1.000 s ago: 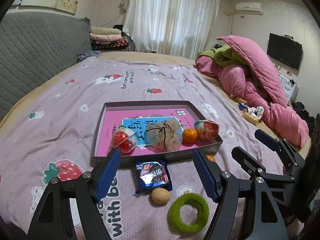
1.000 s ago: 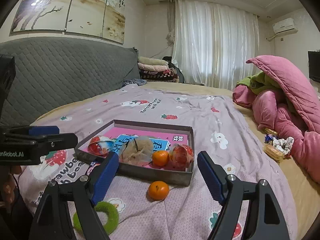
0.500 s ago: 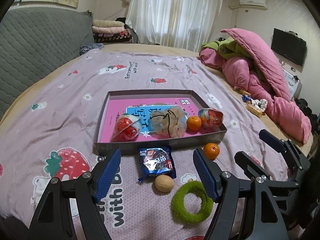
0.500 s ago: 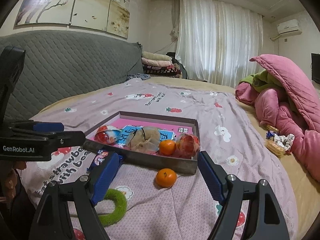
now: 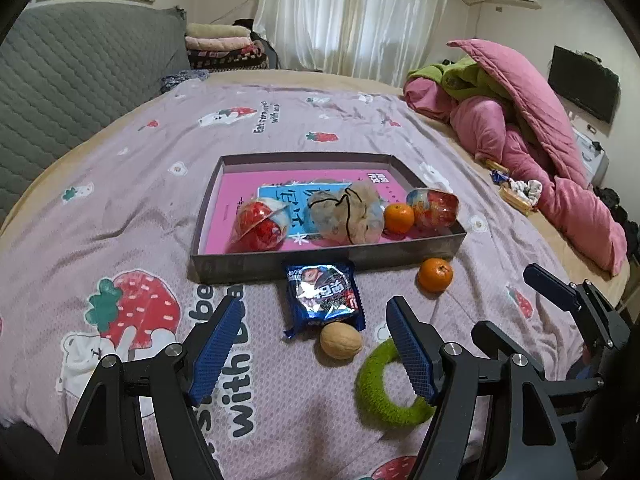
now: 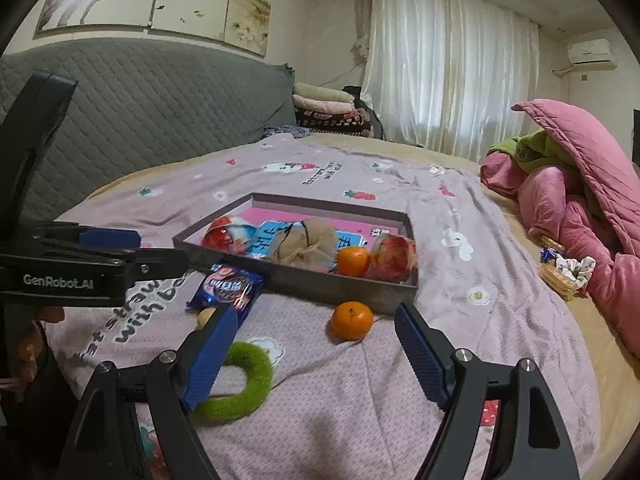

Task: Organize objects
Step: 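Withdraw both open grippers from the tray toward the walnut and green ring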

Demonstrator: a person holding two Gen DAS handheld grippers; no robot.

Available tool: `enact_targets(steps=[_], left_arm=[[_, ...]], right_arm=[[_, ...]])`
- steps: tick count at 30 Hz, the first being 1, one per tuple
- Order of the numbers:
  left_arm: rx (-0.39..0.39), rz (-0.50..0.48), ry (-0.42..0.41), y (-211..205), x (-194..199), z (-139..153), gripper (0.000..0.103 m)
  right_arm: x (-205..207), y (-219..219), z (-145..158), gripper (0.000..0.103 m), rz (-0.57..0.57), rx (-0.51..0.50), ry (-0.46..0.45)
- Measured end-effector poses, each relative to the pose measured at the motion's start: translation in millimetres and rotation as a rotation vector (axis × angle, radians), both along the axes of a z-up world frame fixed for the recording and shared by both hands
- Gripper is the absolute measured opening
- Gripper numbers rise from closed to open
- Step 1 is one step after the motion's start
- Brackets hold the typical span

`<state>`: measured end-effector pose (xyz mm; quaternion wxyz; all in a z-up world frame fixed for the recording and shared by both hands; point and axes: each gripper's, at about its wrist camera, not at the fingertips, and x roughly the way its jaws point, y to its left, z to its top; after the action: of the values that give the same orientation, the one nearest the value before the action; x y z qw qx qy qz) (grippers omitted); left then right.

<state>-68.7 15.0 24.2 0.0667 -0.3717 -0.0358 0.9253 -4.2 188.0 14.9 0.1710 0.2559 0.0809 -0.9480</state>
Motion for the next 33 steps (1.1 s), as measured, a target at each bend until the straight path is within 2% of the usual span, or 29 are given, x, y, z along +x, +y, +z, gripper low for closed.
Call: enact_targets(steps=[20, 33], left_arm=[[-0.031, -0.014, -0.08, -8, 6, -27, 0.076], [-0.038, -0.04, -0.114, 7, -3, -45, 0.076]], right_arm=[[21, -15, -18, 0.081, 0.053, 0.033, -0.075], [4, -14, -33, 0.081, 0.002, 0.056, -0.128]])
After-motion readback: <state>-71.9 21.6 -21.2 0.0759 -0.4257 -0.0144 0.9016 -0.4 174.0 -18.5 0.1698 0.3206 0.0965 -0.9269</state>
